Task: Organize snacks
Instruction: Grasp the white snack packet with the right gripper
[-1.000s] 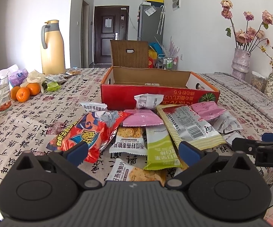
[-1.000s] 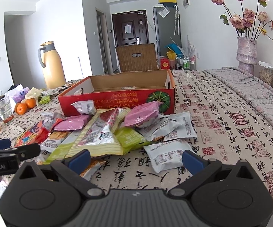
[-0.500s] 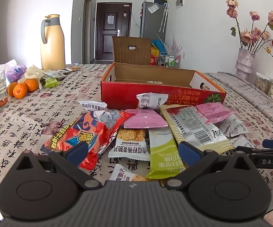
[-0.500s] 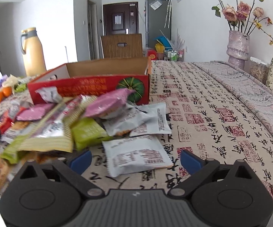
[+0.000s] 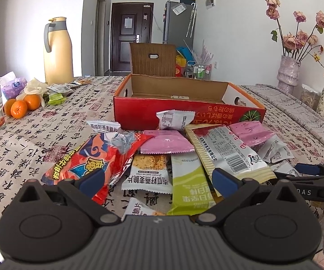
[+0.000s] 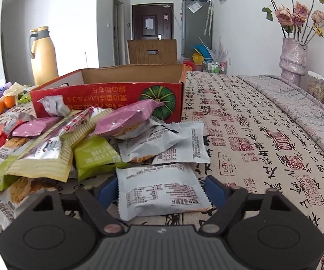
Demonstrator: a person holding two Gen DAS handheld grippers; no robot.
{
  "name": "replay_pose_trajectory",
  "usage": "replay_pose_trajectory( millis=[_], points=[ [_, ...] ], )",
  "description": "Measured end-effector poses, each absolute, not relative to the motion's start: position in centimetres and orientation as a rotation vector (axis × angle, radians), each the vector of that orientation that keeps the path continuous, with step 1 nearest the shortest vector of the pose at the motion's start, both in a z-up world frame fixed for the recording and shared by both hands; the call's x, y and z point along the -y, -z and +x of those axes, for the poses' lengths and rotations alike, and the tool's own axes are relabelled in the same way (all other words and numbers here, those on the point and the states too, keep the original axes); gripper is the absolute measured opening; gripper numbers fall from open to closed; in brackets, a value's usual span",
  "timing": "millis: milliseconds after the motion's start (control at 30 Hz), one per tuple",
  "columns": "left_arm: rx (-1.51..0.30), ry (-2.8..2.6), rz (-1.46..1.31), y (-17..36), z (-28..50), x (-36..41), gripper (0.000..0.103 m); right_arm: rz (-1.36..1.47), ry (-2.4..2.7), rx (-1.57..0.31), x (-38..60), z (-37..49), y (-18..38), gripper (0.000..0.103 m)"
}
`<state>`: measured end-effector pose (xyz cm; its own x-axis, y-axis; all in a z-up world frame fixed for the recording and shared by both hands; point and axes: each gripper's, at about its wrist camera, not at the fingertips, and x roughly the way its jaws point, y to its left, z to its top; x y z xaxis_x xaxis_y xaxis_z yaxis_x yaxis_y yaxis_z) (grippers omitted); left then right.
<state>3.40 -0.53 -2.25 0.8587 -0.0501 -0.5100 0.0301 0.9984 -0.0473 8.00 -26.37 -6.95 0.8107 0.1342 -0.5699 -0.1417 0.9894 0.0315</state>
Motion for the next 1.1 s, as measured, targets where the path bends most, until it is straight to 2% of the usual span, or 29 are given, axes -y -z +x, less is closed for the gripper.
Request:
replay_pose_trajectory(
  millis=[200,233,267,333,600,700,733,767,900,967,1000,1067,1100],
  points=[
    [-0.548,0.057,-0.045,2.4,3.4,0.5,0.103,-0.051,-0.162,-0.582,25.8,7.4,6.9,0.066],
    [-0.548,0.056,-0.044,2.4,3.4,0.5,0.103,-0.053,-0.163,-0.581,25.7,7.3,6.9,0.063],
    [-0.548,0.057,-0.046,2.4,3.3,0.5,0.103,-0.055,-0.168,-0.578,25.6,7.1,6.8,0.054],
    [-0.55,0.054,-0.049,2.4,3.3,0.3,0.103,-0.068,-0.174,-0.577,25.2,6.9,6.6,0.05],
    [-0.557,0.039,-0.067,2.4,3.2,-0.3,0.103,-0.015,-0.172,-0.544,25.8,5.9,5.5,0.041],
    [-0.556,0.039,-0.069,2.4,3.1,-0.3,0.103,0.048,-0.18,-0.534,26.6,5.6,4.6,0.034],
    [-0.557,0.038,-0.07,2.4,3.1,-0.3,0.103,0.076,-0.191,-0.534,26.9,5.6,4.3,0.023],
    [-0.559,0.036,-0.072,2.4,3.1,-0.4,0.103,0.096,-0.202,-0.534,27.1,5.6,4.0,0.022],
    [-0.563,0.033,-0.08,2.4,3.1,-0.6,0.103,0.105,-0.199,-0.546,27.3,5.7,4.1,0.023],
    [-0.563,0.032,-0.082,2.5,3.1,-0.6,0.103,0.119,-0.199,-0.563,27.3,5.9,4.4,0.029],
    [-0.563,0.032,-0.083,2.5,3.0,-0.7,0.103,0.121,-0.205,-0.575,27.2,6.0,4.6,0.034],
    [-0.562,0.03,-0.082,2.5,3.0,-0.7,0.103,0.105,-0.192,-0.58,27.0,5.9,4.9,0.068],
    [-0.564,0.03,-0.082,2.5,3.0,-0.7,0.103,0.089,-0.171,-0.576,27.0,5.9,4.9,0.075]
  ],
)
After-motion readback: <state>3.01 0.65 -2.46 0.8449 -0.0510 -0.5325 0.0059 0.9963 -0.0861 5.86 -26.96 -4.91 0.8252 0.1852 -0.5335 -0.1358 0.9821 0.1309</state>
